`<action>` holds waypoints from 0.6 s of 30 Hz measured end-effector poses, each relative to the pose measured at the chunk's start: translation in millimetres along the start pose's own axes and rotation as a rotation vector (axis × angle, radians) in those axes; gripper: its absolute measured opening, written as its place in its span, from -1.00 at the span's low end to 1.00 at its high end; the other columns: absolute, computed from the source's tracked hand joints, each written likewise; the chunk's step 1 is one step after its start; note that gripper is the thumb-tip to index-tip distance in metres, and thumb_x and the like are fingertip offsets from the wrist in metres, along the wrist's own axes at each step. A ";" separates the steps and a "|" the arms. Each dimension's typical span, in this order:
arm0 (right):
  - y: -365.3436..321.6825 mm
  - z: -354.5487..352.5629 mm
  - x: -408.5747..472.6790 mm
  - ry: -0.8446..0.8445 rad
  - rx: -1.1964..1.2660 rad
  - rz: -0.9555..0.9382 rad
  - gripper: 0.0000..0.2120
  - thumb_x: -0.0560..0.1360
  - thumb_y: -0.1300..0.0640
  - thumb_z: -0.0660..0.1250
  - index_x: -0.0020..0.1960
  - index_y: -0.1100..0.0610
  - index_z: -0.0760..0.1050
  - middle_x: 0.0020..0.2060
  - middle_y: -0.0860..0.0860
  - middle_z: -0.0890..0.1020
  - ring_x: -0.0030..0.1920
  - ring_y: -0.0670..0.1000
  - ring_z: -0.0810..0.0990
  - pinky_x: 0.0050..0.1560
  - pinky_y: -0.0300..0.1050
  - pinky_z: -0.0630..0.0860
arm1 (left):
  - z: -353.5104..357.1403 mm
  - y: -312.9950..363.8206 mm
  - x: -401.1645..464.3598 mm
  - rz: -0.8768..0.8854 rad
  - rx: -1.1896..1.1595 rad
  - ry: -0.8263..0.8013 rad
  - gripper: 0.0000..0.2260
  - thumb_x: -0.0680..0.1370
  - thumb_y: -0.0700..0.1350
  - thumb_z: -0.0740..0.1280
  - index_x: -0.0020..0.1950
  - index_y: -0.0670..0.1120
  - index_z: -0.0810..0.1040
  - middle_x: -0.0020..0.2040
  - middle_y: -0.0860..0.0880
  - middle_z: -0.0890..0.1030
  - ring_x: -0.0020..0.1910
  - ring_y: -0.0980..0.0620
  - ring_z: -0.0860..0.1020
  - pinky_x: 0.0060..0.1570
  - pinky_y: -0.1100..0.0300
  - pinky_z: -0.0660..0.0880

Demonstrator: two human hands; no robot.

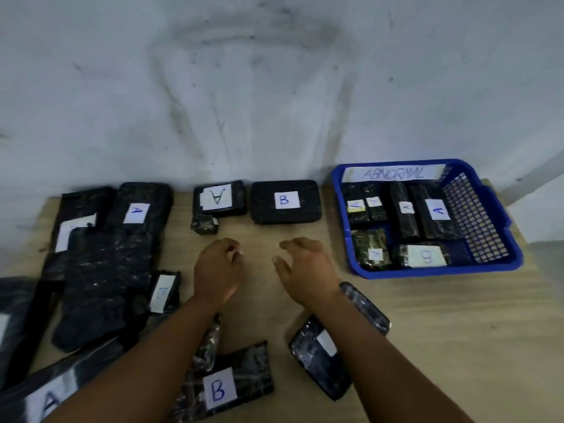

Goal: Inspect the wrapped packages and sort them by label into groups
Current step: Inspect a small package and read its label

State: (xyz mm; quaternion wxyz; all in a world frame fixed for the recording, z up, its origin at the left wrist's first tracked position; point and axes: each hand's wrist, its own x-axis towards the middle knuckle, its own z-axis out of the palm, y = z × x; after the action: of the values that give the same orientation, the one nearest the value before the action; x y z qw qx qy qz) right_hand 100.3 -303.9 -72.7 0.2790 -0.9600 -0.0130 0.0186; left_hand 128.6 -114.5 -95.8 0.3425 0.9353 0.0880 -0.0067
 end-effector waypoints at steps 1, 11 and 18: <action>-7.6 13.1 3.4 -0.123 -0.044 0.043 -0.53 0.63 -0.13 0.27 0.46 0.08 0.51 0.38 0.14 0.54 0.38 0.22 0.45 0.40 0.09 0.44 | -7.8 -7.7 7.4 -0.002 -0.021 0.062 -0.83 0.51 -0.24 0.43 0.10 -0.17 0.66 0.04 -0.16 0.67 0.06 -0.18 0.62 0.06 0.10 0.47; -30.4 65.8 -2.0 -0.378 -0.259 0.169 -0.36 0.64 -0.19 0.25 0.62 -0.02 0.14 0.63 0.16 0.02 0.63 0.24 -0.04 0.63 0.19 0.00 | -27.1 -57.1 83.9 0.065 0.220 -0.077 -0.44 0.46 -0.16 0.52 0.45 -0.11 0.49 0.39 -0.23 0.47 0.30 -0.30 0.50 0.31 -0.09 0.48; -27.8 44.2 1.9 -0.389 -0.019 0.205 -0.34 0.61 -0.18 0.33 0.62 -0.01 0.25 0.59 0.15 0.28 0.59 0.17 0.22 0.57 -0.02 0.23 | -63.7 -17.6 65.8 -0.110 -0.217 -0.034 -0.63 0.55 0.02 0.48 0.30 -0.09 0.60 0.11 -0.06 0.67 0.10 -0.05 0.61 0.05 0.15 0.46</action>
State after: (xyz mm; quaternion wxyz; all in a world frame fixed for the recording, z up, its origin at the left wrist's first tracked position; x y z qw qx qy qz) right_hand 99.9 -256.7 -95.1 0.2589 -0.9372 0.0307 0.2317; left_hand 187.3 -49.9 -63.1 0.4424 0.8862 0.1337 -0.0320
